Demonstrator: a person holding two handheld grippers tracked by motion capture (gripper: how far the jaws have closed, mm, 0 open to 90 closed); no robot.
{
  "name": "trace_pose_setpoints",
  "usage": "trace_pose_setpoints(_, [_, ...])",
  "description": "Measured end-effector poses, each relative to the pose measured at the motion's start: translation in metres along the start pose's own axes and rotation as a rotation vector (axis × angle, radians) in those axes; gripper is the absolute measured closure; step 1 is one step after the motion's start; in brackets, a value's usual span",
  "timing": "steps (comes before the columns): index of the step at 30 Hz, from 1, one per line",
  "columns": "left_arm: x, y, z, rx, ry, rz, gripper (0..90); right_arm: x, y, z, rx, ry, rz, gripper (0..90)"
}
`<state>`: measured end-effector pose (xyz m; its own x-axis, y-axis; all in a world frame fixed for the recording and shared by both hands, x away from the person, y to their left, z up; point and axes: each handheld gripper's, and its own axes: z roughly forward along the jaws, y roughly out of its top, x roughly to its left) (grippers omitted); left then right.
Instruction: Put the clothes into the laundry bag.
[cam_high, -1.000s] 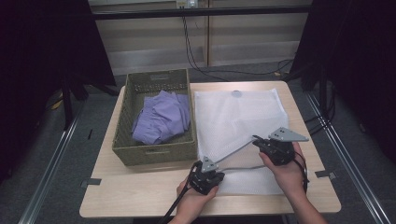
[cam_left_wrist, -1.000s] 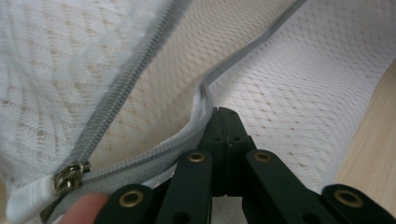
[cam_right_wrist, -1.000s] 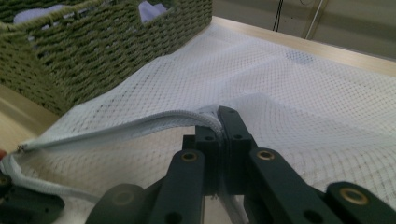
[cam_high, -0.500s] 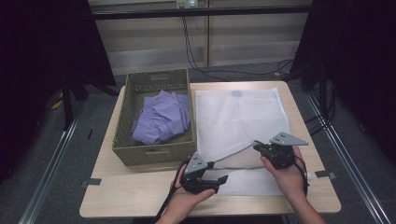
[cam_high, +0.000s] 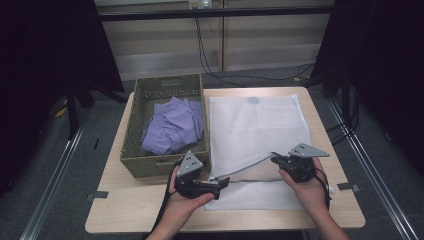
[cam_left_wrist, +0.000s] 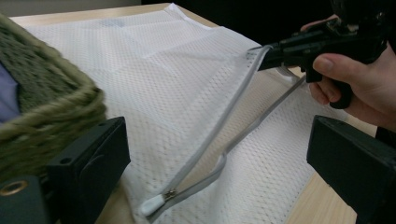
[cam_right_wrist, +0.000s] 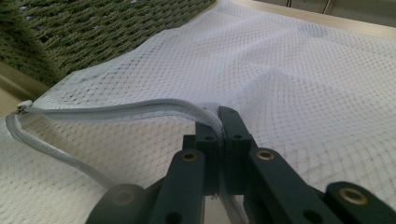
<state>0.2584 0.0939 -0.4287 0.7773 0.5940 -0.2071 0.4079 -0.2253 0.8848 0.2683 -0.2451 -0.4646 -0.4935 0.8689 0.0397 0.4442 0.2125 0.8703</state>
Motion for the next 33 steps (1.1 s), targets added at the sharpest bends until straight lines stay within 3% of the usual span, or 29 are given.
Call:
trace_pose_setpoints(3, [0.007,0.005,-0.006,-0.017,-0.018,-0.030,3.9,-0.001,-0.001,0.000,0.005,0.003,-0.001,88.0])
trace_pose_setpoints(6, [0.012,0.011,-0.009,-0.015,-0.007,-0.020,2.0,-0.002,-0.002,0.002,0.002,0.011,0.018,88.0])
trace_pose_setpoints(13, [0.028,0.027,-0.026,-0.068,0.011,-0.016,0.0,-0.001,-0.001,0.002,0.006,0.007,0.008,88.0])
trace_pose_setpoints(16, [0.041,0.034,-0.036,-0.072,0.058,-0.018,0.0,-0.001,-0.001,0.002,0.006,0.010,0.005,88.0])
trace_pose_setpoints(17, [0.045,0.034,-0.037,-0.082,0.054,-0.025,0.0,0.000,-0.001,0.002,0.006,0.012,0.006,87.9])
trace_pose_setpoints(22, [0.071,0.039,-0.047,-0.105,0.113,-0.049,0.0,0.000,-0.002,0.003,0.013,0.015,0.007,88.0])
trace_pose_setpoints(23, [0.071,0.039,-0.047,-0.105,0.113,-0.049,0.0,0.000,-0.002,0.002,0.010,0.018,-0.002,88.0])
trace_pose_setpoints(24, [0.083,0.041,-0.050,-0.112,0.146,-0.064,0.0,0.001,-0.001,0.002,0.007,0.017,-0.003,88.0])
trace_pose_setpoints(28, [0.109,0.047,-0.052,-0.098,0.219,-0.085,0.0,0.001,-0.001,0.002,0.004,0.020,-0.009,88.0])
trace_pose_setpoints(33, [0.131,0.055,-0.053,-0.095,0.258,-0.111,1.3,0.001,-0.002,0.002,0.007,0.020,-0.011,88.0])
